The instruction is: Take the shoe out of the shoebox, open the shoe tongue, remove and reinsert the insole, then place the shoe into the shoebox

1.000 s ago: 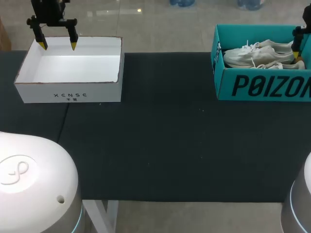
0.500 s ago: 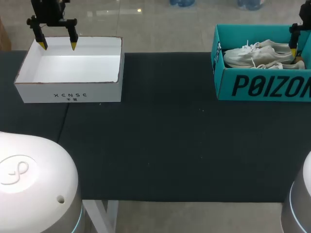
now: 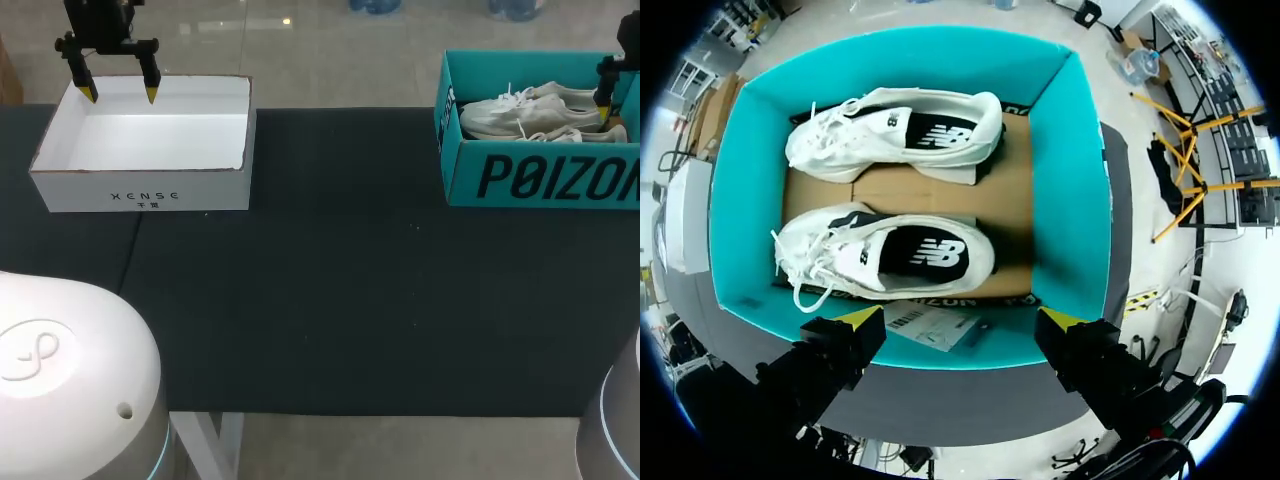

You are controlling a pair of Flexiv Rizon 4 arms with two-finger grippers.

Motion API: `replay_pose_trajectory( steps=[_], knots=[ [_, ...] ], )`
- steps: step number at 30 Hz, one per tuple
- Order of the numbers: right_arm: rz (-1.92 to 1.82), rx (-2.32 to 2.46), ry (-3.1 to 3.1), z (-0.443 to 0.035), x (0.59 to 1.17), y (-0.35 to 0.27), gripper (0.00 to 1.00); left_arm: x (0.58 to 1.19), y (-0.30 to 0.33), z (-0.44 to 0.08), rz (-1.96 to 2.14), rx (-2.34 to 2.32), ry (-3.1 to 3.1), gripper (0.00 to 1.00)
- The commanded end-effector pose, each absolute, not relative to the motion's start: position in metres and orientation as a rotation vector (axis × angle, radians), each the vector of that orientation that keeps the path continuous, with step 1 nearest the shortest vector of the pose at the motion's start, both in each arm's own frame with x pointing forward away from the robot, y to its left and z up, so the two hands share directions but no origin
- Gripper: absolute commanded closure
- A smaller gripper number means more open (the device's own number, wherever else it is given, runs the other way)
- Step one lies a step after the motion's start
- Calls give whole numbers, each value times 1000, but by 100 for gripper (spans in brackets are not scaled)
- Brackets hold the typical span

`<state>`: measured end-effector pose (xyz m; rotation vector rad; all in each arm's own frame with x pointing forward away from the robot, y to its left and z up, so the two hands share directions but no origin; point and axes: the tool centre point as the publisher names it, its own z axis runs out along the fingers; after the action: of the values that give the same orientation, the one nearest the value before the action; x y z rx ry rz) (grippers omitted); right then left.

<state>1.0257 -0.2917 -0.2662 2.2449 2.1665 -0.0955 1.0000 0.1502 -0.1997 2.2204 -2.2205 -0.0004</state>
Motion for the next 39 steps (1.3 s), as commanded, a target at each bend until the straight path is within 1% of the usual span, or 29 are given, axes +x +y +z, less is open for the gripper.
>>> replay_pose_trajectory(
  steps=[1, 18, 36, 37, 38, 39],
  knots=[
    [-56, 2240, 2171, -283, 1023, -298, 0, 1000, 150, -200, -1, 2220, -2221, 0],
    [-2, 2224, 2196, -324, 1040, -320, 0, 1000, 150, -200, -1, 2220, -2221, 0],
    [-24, 2202, 2244, -338, 1052, -314, 0, 1000, 150, -200, -1, 2220, -2221, 0],
    [-25, 2202, 2244, -339, 1052, -314, 13, 1000, 150, -200, -1, 2220, -2221, 0],
    [-25, 2203, 2245, -340, 1052, -314, 36, 1000, 150, -200, -1, 2220, -2221, 0],
    [-31, 2206, 2244, -340, 1052, -314, 57, 1000, 150, -200, -1, 2220, -2221, 0]
  ],
)
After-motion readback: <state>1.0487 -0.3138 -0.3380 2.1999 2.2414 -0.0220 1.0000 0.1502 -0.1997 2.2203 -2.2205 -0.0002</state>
